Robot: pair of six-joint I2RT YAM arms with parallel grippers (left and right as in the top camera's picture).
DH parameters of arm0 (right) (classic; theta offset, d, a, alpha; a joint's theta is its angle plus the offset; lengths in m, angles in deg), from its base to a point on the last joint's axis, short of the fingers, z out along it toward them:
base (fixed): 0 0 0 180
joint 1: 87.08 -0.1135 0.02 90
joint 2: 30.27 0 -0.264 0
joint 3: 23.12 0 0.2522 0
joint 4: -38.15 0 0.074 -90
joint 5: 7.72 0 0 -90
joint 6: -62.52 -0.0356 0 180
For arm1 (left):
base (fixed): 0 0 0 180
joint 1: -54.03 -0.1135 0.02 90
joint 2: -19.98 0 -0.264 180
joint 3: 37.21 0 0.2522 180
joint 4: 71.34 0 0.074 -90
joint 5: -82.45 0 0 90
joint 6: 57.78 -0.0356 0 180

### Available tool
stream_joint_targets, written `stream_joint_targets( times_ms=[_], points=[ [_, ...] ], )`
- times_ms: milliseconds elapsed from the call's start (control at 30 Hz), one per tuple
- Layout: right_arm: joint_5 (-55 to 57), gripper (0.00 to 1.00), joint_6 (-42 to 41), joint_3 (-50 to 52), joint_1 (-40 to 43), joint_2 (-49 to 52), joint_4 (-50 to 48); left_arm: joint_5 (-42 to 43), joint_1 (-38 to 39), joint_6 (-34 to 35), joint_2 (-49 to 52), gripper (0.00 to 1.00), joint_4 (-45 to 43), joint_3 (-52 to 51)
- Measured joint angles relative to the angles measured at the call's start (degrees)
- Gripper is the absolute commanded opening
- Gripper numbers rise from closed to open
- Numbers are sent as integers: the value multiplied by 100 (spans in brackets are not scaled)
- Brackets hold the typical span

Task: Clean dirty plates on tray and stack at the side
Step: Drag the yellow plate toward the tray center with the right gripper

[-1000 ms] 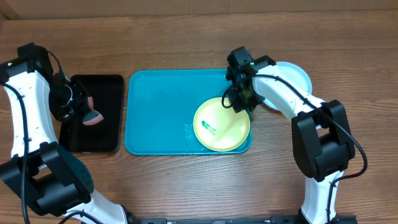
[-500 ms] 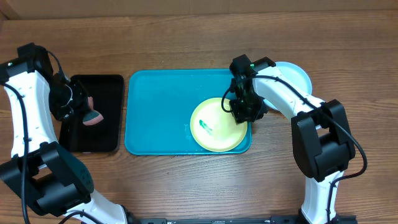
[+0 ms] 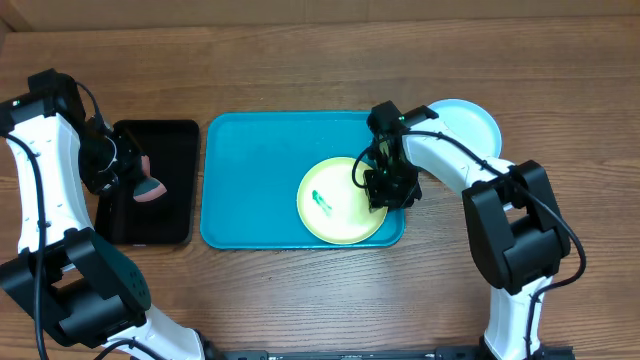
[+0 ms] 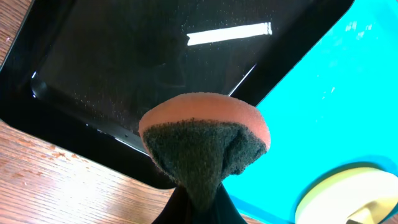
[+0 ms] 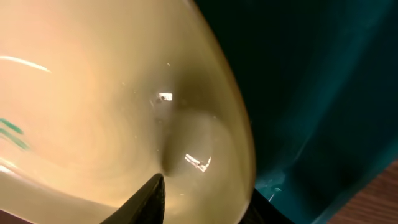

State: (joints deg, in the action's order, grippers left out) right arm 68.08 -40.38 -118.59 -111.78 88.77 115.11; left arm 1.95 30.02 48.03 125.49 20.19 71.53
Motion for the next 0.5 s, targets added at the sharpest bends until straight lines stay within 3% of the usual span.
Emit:
stream_joint_targets(
  times_ms=[100,200,500],
  points=[
    [-101,29,-164,68,2,-39,-175,57,0,0,0,4,2,0],
    [-393,11,-308,87,0,-44,-448,256,2,-166,0,4,0,0],
    [-874,9,-892,186,-15,-20,-1646,748,348,-691,0,4,-70,-13]
  ],
)
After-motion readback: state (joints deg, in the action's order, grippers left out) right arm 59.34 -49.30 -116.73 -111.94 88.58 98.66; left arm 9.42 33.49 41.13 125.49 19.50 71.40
